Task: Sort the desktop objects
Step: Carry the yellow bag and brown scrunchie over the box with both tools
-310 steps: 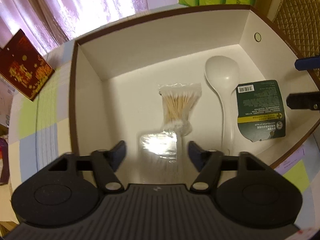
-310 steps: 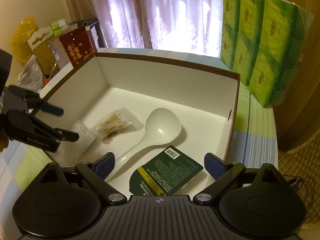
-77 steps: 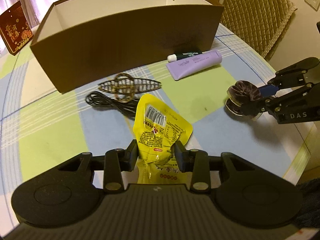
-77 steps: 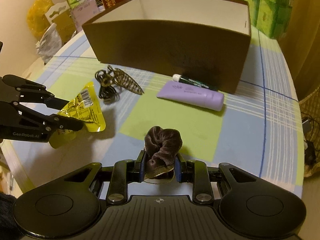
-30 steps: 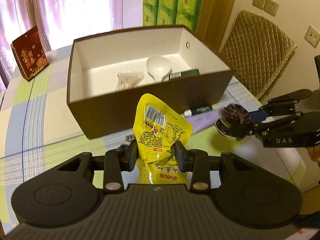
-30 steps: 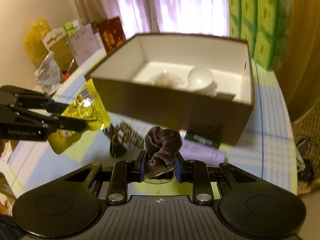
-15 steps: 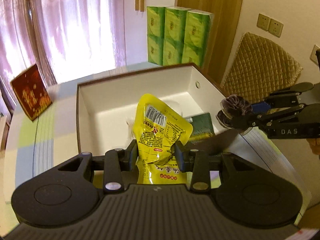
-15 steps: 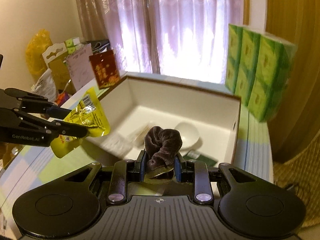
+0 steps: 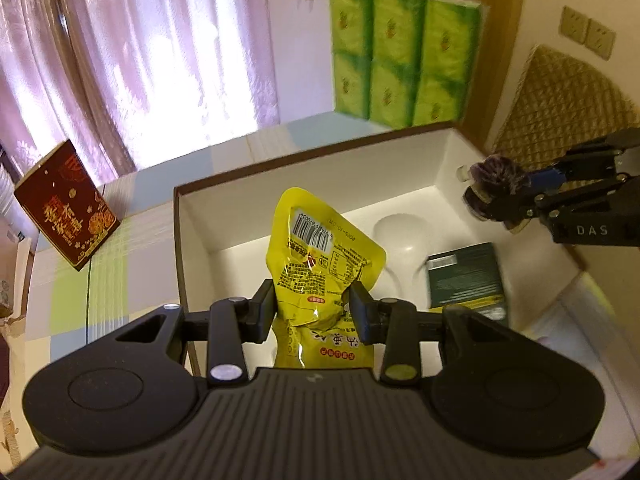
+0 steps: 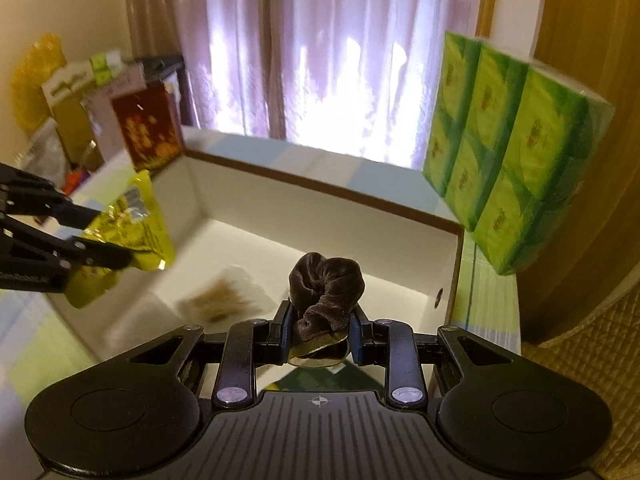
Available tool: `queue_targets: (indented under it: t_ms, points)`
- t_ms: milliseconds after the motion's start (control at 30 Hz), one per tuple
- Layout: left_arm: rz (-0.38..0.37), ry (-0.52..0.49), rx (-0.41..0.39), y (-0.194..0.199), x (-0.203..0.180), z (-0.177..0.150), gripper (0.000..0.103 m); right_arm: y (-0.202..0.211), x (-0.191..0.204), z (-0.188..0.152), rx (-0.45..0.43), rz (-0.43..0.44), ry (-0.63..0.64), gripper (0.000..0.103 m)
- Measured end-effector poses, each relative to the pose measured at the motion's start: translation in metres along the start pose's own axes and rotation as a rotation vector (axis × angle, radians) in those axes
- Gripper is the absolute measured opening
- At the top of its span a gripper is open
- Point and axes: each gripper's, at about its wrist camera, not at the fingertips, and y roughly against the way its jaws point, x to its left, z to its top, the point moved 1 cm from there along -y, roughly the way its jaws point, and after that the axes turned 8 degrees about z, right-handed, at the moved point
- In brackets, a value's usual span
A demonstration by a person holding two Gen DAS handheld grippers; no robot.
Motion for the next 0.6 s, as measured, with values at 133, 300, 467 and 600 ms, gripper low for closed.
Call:
queue_targets:
  t_ms: [133,300,467,600]
  points:
    - [0.021,0.007,0.035,-0.024,0.007,0.005,0.034,-0.024,-0.013,0.004,0.038,-0.023,-0.011,0.025]
    - [0.046,-0.011,0.062,-0.046,0.011,0.011,0.034,-0.041,-0.025,0.009,0.072,-0.029,-0.004,0.025]
    - [0.049,-0.024,0.069,-0.061,0.012,0.018,0.034,-0.053,-0.031,0.015,0.091,-0.045,0.03,0.025]
    - [0.057,-0.039,0.079,-0.075,0.009,0.022,0.035,-0.063,-0.036,0.018,0.106,-0.057,0.05,0.025]
